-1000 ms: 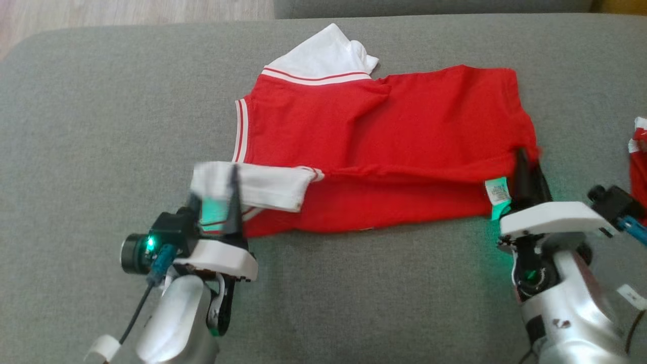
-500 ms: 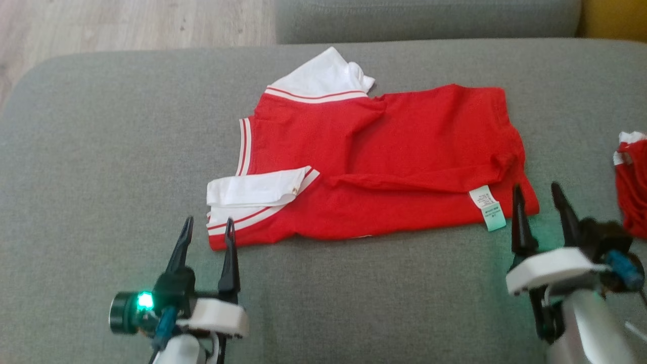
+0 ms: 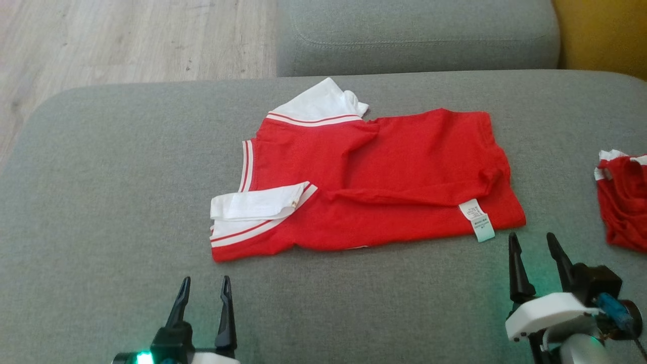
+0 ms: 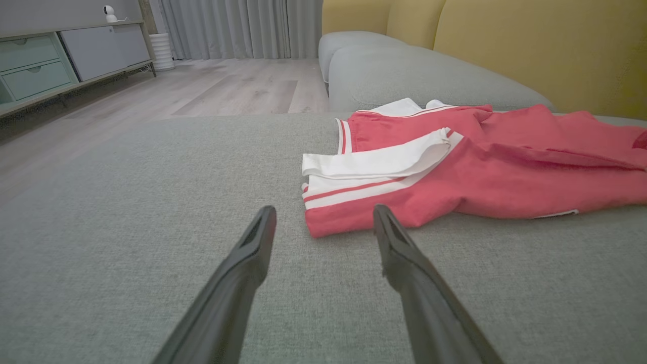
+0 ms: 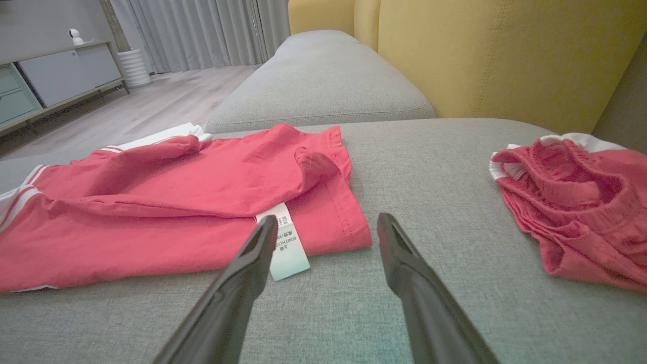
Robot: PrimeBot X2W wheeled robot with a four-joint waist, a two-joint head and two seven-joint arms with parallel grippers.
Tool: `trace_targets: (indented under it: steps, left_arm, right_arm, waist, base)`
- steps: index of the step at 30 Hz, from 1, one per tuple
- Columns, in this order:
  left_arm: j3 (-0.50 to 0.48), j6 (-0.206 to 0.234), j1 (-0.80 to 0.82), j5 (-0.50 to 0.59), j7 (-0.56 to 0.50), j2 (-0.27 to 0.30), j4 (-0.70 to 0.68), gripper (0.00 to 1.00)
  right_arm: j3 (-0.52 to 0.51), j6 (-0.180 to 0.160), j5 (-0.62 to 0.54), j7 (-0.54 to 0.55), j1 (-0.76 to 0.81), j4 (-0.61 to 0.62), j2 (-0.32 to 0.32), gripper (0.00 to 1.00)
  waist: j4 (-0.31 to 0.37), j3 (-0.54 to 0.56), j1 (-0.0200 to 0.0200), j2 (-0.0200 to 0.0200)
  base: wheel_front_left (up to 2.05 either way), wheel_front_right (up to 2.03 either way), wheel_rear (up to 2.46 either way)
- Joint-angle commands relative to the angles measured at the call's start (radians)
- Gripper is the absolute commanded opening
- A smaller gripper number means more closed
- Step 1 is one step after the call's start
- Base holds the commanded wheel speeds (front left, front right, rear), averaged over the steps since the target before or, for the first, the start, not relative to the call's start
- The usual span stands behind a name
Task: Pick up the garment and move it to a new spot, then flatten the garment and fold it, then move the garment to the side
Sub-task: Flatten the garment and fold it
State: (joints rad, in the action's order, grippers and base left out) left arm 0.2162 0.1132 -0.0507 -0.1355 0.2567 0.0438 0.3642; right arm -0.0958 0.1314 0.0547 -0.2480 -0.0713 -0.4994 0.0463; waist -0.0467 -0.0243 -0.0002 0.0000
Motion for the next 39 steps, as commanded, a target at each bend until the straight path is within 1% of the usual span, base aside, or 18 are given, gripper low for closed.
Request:
trace_targets:
  steps: [1,4,7,14,17,19,22,27,28,29,30,32,33,35,36,39]
  left_arm:
    - [-0.041,-0.002,0.031,-0.008,0.005,0.006,-0.031,1.0]
    - [-0.038,-0.02,0.043,-0.021,0.005,0.006,-0.019,1.0]
    - [-0.036,-0.042,0.081,-0.043,0.005,0.006,0.025,1.0]
    - [-0.039,-0.066,0.206,-0.1,0.005,0.006,0.115,1.0]
    - [-0.047,-0.079,0.242,-0.154,0.005,0.006,0.16,1.0]
    - [-0.047,-0.087,0.262,-0.169,0.005,0.006,0.189,1.0]
    - [-0.042,-0.098,0.29,-0.184,0.005,0.006,0.226,1.0]
    - [-0.008,-0.135,0.327,-0.211,0.005,0.006,0.289,1.0]
    - [0.004,-0.142,0.332,-0.218,0.005,0.006,0.301,0.84]
    - [0.014,-0.149,0.338,-0.224,0.005,0.006,0.307,0.63]
    - [0.025,-0.159,0.342,-0.232,0.005,0.006,0.307,0.47]
    - [0.046,-0.168,0.347,-0.234,0.005,0.006,0.307,0.12]
    - [0.049,-0.168,0.346,-0.238,0.005,0.006,0.306,0.0]
    - [0.058,-0.171,0.343,-0.243,0.005,0.006,0.309,0.0]
    - [0.071,-0.176,0.342,-0.25,0.005,0.006,0.312,0.0]
    - [0.086,-0.185,0.341,-0.259,0.005,0.006,0.317,0.0]
  right_arm:
    - [0.029,-0.001,0.01,-0.014,-0.027,0.026,0.004,1.0]
    - [0.031,-0.001,0.015,-0.014,-0.034,0.027,0.004,1.0]
    - [0.035,-0.001,0.019,-0.014,-0.05,0.031,0.004,1.0]
    - [0.031,-0.001,0.013,-0.014,-0.105,0.038,0.004,1.0]
    - [0.022,-0.001,0.011,-0.014,-0.129,0.045,0.004,1.0]
    - [0.008,-0.001,0.015,-0.014,-0.146,0.047,0.004,1.0]
    - [-0.006,-0.001,0.009,-0.014,-0.172,0.044,0.004,1.0]
    - [-0.025,-0.001,-0.025,-0.014,-0.208,0.009,0.004,1.0]
    - [-0.027,-0.001,-0.03,-0.014,-0.213,-0.001,0.004,1.0]
    - [-0.029,-0.001,-0.035,-0.014,-0.219,-0.012,0.004,1.0]
    - [-0.033,-0.001,-0.038,-0.014,-0.224,-0.021,0.004,1.0]
    - [-0.042,-0.001,-0.042,-0.014,-0.233,-0.049,0.004,1.0]
    - [-0.046,-0.001,-0.032,-0.014,-0.238,-0.068,0.004,1.0]
    - [-0.049,-0.001,-0.019,-0.014,-0.245,-0.086,0.004,1.0]
    - [-0.049,-0.001,-0.003,-0.014,-0.258,-0.122,0.004,1.0]
    - [-0.046,-0.001,0.017,-0.014,-0.278,-0.179,0.004,1.0]
  waist:
    - [0.001,-0.001,0.0002,0.0]
    - [0.005,-0.017,0.0002,0.0]
    - [0.008,-0.043,0.0002,0.0]
    - [0.023,-0.126,0.0002,0.0]
    - [0.029,-0.158,0.0002,0.0]
    - [0.034,-0.176,0.0002,0.0]
    - [0.037,-0.201,0.0002,0.0]
    - [0.035,-0.227,0.0002,0.0]
    - [0.034,-0.229,0.0002,0.0]
    - [0.032,-0.231,0.0002,0.0]
    - [0.03,-0.234,0.0002,0.0]
    - [0.027,-0.237,0.0002,0.0]
    - [0.025,-0.237,0.0002,0.0]
    - [0.024,-0.238,0.0002,0.0]
    - [0.021,-0.239,0.0002,0.0]
    - [0.016,-0.241,0.0002,0.0]
  base:
    - [0.0,0.0,0.0]
    - [0.0,0.0,0.0]
    - [0.0,0.0,0.0]
    - [0.0,0.0,0.0]
    - [0.0,0.0,0.0]
    - [0.0,0.0,0.0]
    - [0.0,0.0,0.0]
    - [0.0,0.0,0.0]
    - [0.0,0.0,0.0]
    - [0.0,0.0,0.0]
    - [0.0,0.0,0.0]
    - [0.0,0.0,0.0]
    - [0.0,0.0,0.0]
    - [0.0,0.0,0.0]
    - [0.0,0.0,0.0]
    - [0.0,0.0,0.0]
